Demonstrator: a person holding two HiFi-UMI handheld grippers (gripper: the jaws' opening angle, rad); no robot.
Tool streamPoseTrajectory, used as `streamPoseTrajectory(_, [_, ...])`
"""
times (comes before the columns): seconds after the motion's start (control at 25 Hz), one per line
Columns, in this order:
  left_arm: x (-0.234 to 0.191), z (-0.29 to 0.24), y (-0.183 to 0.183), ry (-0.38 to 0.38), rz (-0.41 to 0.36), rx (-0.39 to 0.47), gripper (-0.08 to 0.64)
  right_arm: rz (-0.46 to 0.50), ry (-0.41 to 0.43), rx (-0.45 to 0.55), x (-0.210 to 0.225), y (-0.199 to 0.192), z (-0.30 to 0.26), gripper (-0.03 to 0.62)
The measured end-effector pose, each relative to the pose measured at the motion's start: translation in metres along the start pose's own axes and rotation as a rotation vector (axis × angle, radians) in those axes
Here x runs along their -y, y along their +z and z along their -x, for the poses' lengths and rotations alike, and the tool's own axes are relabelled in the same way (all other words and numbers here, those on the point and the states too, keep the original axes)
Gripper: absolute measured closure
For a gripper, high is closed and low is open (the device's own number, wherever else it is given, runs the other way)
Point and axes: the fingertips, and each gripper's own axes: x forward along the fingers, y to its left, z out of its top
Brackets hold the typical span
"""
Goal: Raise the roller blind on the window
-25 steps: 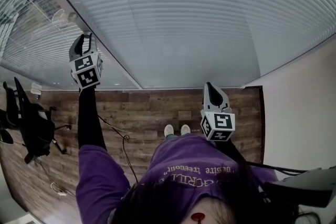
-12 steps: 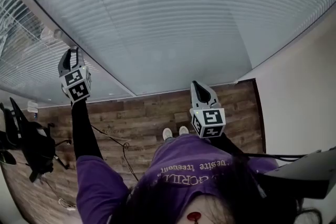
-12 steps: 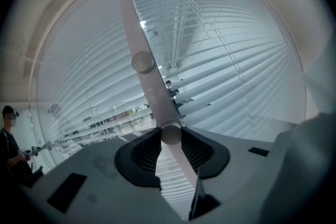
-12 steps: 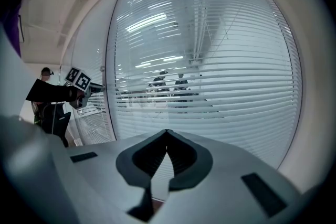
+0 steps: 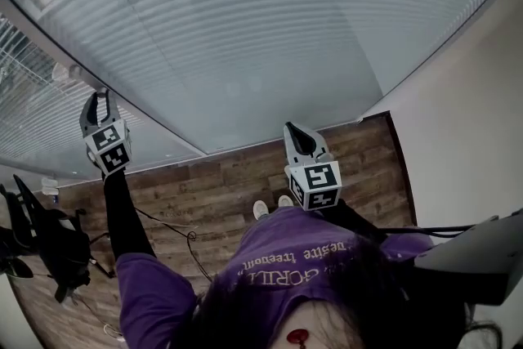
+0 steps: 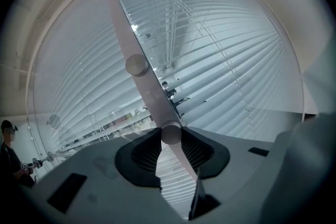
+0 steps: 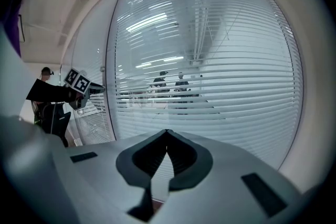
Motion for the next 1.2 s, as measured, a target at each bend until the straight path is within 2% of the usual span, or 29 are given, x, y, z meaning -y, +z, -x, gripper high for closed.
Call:
streamPoseTrajectory(0.36, [0.0037,-0.0013,-0.0062,0.002,-0.068,0.013,0.44,-0.007,-0.023,-0.005,0.0077,-0.0036,0.0031,0.595])
streamPoseTrajectory(0.88, [0.0031,0.002,-0.0005,0.005,-0.069,0.012,0.439,-0.001,-0.022,-0.005,0.0062,-0.0006,-0.0006,0.595])
streamPoseTrajectory(1.2, [0.0044,0.0008,-0.0036,0.014,-0.109,0.022,0.439,-0.001,-0.017,-0.003,0.0062,0.0027,0.0008,0.595])
